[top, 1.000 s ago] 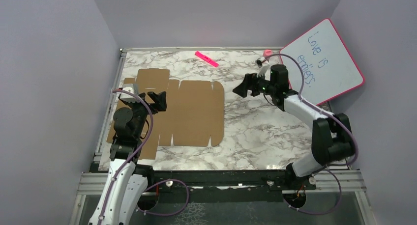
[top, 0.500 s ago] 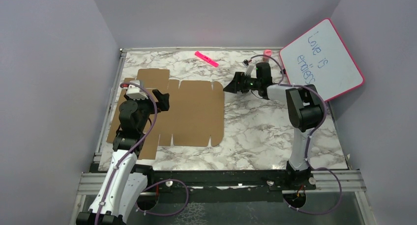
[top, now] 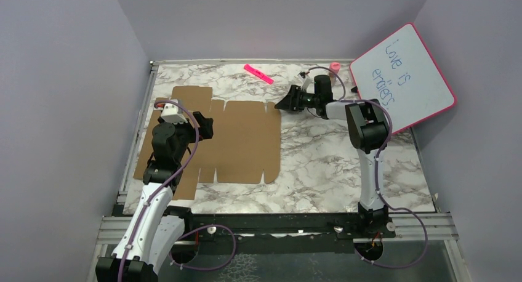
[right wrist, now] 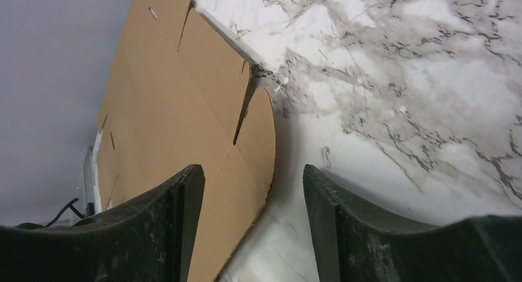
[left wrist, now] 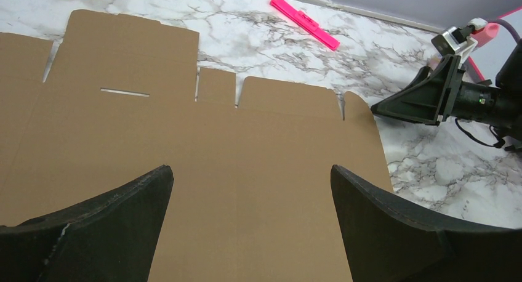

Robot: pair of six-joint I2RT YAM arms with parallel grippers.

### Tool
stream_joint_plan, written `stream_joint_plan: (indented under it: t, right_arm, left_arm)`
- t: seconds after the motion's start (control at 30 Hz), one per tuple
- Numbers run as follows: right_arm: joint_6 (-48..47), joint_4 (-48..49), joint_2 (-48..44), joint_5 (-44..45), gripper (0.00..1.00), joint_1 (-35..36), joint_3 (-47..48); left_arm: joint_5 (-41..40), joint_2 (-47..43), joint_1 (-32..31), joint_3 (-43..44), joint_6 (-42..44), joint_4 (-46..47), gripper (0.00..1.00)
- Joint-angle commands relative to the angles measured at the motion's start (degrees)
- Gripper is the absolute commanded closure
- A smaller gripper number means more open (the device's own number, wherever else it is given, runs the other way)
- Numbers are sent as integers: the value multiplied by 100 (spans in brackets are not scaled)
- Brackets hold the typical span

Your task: Fold the paper box

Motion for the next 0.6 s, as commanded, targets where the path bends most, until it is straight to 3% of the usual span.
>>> stream_joint_plan:
  t: [0.0,0.17,0.4,0.57]
  right_arm:
    - [315,116,512,-221,35,100,206]
    - [342,67,726,-242,40,229,399]
    - [589,554,580,3,69,231,158]
    - [614,789,34,219,99,231,-321]
  left_arm:
    - [167,1,12,161,97,259,1]
    - [202,23,5,149,96,281,1]
    - [298,-12,-35,148,106,314,1]
    - [227,-58,-117,149,106,297,1]
